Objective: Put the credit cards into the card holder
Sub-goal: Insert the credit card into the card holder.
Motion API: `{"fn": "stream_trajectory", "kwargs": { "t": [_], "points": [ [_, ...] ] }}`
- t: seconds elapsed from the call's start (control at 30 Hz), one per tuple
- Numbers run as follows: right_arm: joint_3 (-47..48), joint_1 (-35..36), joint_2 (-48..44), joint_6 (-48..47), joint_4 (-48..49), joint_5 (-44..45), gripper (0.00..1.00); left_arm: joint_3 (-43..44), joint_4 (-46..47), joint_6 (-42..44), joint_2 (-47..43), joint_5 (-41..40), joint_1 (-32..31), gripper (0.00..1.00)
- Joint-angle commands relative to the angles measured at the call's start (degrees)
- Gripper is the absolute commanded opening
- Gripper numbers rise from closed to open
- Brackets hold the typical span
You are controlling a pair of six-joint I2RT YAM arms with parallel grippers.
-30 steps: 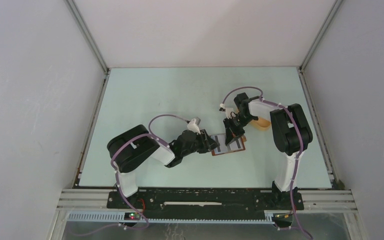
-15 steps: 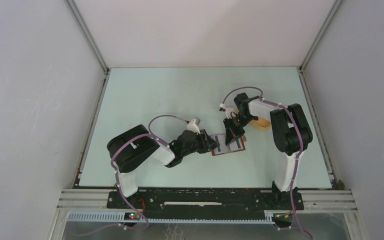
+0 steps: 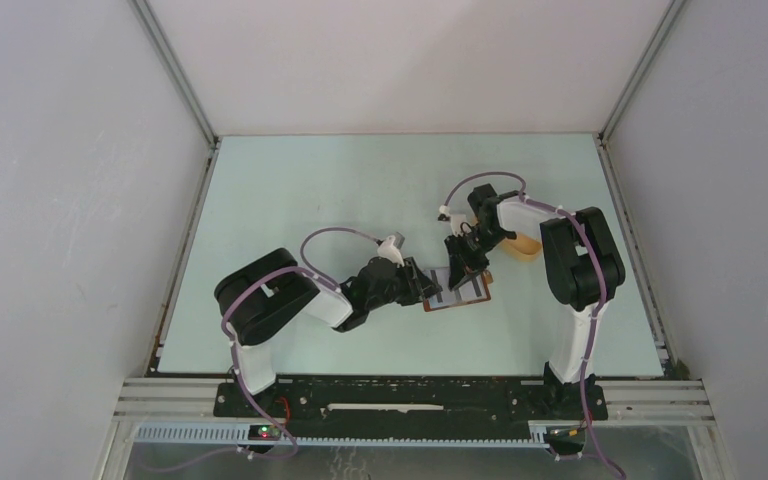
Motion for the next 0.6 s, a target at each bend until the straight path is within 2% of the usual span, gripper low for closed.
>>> {"fn": "stream_trajectory", "kwargs": {
  "t": [0.0, 0.33, 0.57],
  "points": [
    [1.8, -0.4, -4.2, -1.7, -0.8, -2.0, 0.27, 2.6, -0.1, -0.4, 0.3, 1.1, 0.3, 0.37],
    [1.8, -3.1, -13.6, -5.2, -3.2, -4.6, 0.3, 4.5, -2.2, 1.1, -0.7, 2.3, 0.3, 0.38],
    [0.7, -6.0, -24.7, -8.9, -4.6, -7.4, 0.31, 7.5, -6.0, 2.7, -1.2, 3.3, 0.0, 0.39]
  ]
}}
